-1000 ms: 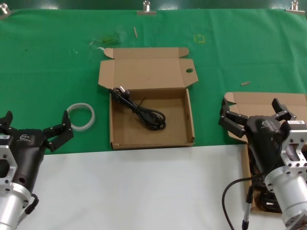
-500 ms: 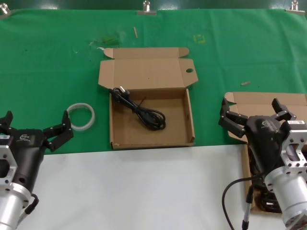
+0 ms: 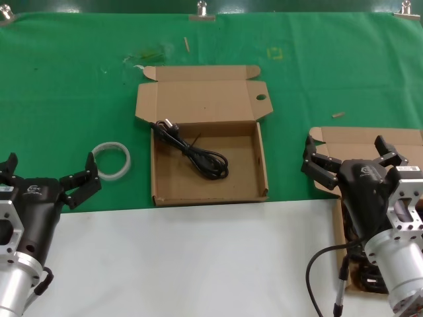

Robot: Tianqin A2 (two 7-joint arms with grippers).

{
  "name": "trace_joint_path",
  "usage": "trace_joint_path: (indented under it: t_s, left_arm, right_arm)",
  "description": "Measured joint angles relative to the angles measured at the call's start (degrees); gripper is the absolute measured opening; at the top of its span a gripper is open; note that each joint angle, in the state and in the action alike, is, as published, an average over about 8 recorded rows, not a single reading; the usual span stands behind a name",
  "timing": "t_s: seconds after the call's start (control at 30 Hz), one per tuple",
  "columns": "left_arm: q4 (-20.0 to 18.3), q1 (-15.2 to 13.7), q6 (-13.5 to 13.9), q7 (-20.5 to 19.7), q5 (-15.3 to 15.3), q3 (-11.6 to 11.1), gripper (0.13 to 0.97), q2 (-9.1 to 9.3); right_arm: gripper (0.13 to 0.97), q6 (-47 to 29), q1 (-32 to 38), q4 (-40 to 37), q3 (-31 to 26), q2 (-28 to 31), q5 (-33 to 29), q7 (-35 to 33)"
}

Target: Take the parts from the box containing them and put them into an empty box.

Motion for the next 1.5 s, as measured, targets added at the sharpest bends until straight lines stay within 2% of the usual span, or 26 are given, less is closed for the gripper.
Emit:
trace_joint_path:
  t_s: [1.5]
  left_arm:
    - [0.0,0.0,0.0,0.0,0.0,0.0,0.966,0.00]
  right_arm:
    - [0.966,0.0,0.0,0.0,0.0,0.0,0.0,0.0]
